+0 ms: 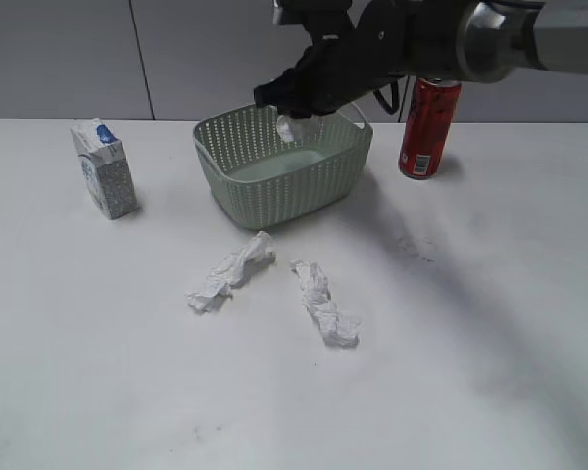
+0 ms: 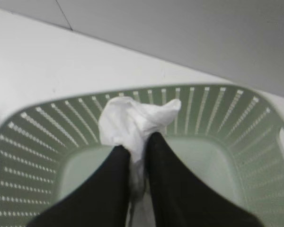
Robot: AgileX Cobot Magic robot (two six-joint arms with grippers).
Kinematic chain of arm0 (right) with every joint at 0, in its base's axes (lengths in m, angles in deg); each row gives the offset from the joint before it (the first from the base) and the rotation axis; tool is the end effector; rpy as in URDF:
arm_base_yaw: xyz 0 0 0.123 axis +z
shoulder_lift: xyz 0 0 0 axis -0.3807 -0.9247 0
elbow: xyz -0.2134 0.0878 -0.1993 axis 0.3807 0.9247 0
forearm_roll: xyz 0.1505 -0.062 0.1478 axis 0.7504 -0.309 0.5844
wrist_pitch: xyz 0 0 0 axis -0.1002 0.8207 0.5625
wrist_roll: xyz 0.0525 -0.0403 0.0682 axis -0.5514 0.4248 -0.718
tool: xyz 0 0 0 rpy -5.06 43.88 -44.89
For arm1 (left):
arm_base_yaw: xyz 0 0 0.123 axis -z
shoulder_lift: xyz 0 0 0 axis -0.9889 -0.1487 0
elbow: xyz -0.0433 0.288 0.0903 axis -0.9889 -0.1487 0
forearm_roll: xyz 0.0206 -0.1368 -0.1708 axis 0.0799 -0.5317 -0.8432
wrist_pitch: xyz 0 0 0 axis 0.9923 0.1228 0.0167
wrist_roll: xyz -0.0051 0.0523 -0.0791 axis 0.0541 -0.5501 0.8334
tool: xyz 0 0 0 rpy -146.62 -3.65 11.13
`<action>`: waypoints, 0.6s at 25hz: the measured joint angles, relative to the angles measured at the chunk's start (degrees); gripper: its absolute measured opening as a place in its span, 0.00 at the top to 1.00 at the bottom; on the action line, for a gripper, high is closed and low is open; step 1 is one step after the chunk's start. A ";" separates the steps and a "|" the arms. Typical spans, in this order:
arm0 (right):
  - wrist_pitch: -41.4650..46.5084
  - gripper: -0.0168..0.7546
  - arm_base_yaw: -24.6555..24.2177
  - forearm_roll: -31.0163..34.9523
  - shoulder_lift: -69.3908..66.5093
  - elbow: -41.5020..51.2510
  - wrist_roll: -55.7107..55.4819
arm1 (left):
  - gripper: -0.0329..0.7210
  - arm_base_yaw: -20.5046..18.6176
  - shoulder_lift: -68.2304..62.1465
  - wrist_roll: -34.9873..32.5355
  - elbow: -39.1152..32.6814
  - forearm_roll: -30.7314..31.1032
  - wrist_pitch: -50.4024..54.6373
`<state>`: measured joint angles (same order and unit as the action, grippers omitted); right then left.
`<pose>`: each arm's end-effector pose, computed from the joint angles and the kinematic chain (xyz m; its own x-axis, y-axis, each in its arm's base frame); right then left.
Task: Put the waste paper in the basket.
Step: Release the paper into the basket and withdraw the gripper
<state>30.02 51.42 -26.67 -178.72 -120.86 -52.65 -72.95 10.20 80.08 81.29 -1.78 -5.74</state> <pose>0.4463 0.2559 0.2122 -0.6030 -0.1334 -0.7865 -0.4375 0.8797 0.1863 -0.0498 0.0075 0.2609 -0.4236 0.1520 -0.8930 0.1858 0.9794 0.0786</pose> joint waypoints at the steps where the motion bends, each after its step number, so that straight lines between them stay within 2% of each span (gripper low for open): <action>1: 1.18 0.78 0.00 -0.72 -0.50 0.00 0.00 | 0.25 0.00 0.00 0.00 0.00 0.00 0.00; 4: 2.87 0.39 0.00 -2.30 -1.15 0.00 0.00 | 0.25 0.00 0.00 0.00 0.00 0.00 0.00; 6: 2.98 0.21 0.00 -2.67 -1.21 0.00 0.00 | 0.25 0.00 0.00 0.00 0.00 0.00 0.00; 8: 2.95 0.18 0.00 -2.78 -1.21 0.00 0.00 | 0.25 0.00 0.00 0.00 0.00 0.32 0.00; 15: 6.53 0.19 -0.11 -3.56 1.81 -0.67 0.00 | 0.25 0.00 0.00 0.00 0.00 0.45 0.00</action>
<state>36.55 51.31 -30.22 -176.91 -121.54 -52.65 -72.95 10.20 80.08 81.29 -1.32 -5.74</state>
